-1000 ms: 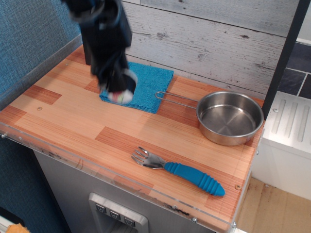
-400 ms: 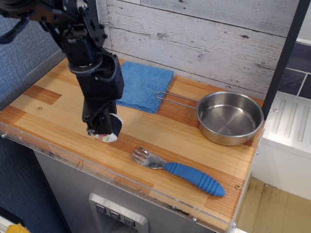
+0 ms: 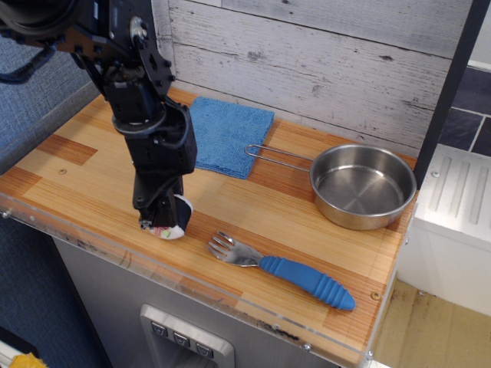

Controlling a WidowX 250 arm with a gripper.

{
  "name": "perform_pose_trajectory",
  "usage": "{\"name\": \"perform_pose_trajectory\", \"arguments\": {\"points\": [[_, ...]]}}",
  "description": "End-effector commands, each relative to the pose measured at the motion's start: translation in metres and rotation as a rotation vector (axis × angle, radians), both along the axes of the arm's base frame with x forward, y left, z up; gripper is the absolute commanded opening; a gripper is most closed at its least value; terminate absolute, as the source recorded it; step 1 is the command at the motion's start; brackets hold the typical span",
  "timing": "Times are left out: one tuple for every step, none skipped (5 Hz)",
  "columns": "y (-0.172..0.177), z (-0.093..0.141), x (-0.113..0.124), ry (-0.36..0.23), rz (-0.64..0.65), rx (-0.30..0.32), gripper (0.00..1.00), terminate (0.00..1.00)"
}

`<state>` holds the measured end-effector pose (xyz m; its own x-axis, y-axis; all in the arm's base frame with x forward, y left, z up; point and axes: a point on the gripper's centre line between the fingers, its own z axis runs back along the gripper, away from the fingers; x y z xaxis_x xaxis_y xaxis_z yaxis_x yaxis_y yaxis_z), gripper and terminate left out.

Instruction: Place the sushi roll to the left of the blue fork

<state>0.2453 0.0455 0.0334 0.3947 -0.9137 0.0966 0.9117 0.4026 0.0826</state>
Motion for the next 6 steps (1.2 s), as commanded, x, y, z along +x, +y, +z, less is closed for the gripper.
{"name": "perform_pose_trajectory", "arguments": {"points": [[0.011, 0.014, -0.002, -0.002, 0.002, 0.013, 1.00, 0.00], [0.013, 0.017, -0.001, 0.000, 0.001, 0.028, 1.00, 0.00], [0.013, 0.026, 0.002, -0.023, 0.002, 0.021, 1.00, 0.00], [0.010, 0.048, 0.005, -0.076, -0.004, -0.023, 1.00, 0.00], [0.008, 0.076, 0.004, -0.129, 0.000, -0.058, 1.00, 0.00], [0.008, 0.100, 0.001, -0.195, 0.004, -0.095, 1.00, 0.00]]}}
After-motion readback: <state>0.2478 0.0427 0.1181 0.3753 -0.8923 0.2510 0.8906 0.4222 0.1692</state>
